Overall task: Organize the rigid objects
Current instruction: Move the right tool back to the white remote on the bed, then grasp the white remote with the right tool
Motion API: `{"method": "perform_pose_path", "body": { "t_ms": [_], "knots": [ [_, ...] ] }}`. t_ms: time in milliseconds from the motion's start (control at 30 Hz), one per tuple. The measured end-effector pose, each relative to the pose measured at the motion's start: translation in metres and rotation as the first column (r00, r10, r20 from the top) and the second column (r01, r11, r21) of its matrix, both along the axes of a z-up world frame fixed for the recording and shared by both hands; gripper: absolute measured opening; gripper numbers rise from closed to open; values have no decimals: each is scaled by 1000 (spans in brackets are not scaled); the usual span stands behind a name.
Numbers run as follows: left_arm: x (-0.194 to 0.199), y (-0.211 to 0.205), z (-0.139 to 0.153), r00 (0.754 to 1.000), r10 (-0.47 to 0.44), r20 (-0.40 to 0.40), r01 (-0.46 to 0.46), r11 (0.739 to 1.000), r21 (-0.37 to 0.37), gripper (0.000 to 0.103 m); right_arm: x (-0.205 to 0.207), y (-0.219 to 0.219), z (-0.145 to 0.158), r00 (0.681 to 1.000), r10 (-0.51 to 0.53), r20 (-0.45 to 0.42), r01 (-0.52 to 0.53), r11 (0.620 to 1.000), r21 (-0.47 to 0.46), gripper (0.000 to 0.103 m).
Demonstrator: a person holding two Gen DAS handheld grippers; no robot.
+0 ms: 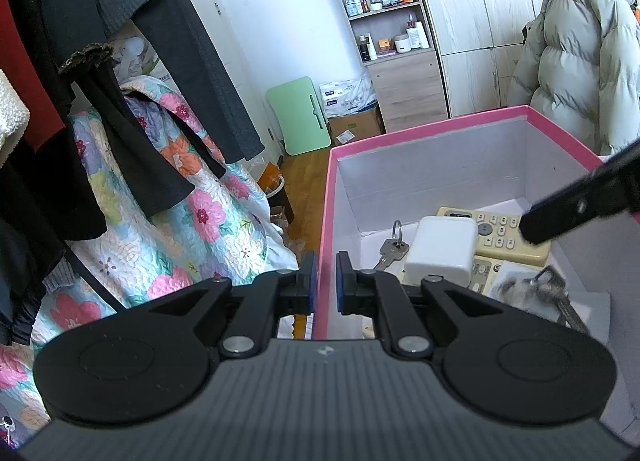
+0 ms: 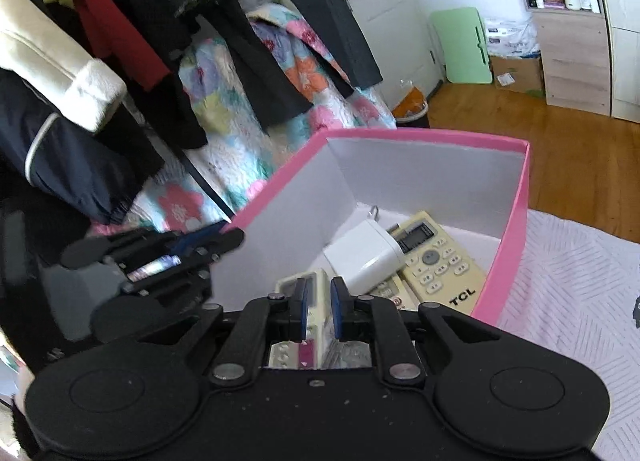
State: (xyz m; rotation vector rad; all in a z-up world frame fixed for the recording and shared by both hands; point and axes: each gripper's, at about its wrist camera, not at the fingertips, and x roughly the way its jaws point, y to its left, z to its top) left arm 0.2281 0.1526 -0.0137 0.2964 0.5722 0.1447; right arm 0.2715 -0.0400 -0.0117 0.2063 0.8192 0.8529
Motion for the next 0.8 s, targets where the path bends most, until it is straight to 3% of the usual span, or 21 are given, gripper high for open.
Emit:
{"method": "perform_pose_path", "body": {
  "t_ms": [167, 300, 600, 700, 800],
  "knots": [
    [0, 0, 0, 1000, 0, 0, 0, 1000, -1, 8, -8, -23, 19, 997, -51, 53, 49, 998, 34, 20],
    [0, 0, 0, 1000, -1, 0, 1, 1000, 1, 8, -17, -60, 27, 984, -155, 86, 151, 987, 49, 24],
    [0, 0, 0, 1000, 2, -1, -2, 1000, 0, 8, -8, -162, -9, 911, -401, 98, 412, 899, -152, 34],
    [-1, 1, 0, 1000, -1, 0, 1, 1000, -3, 8, -4, -182, -23, 905, -412, 110, 426, 874, -235, 36],
    [-1, 1, 0, 1000, -1, -1, 1, 1000, -1, 8, 2, -195, -33, 912, -399, 101, 410, 867, -283, 47]
  ]
}}
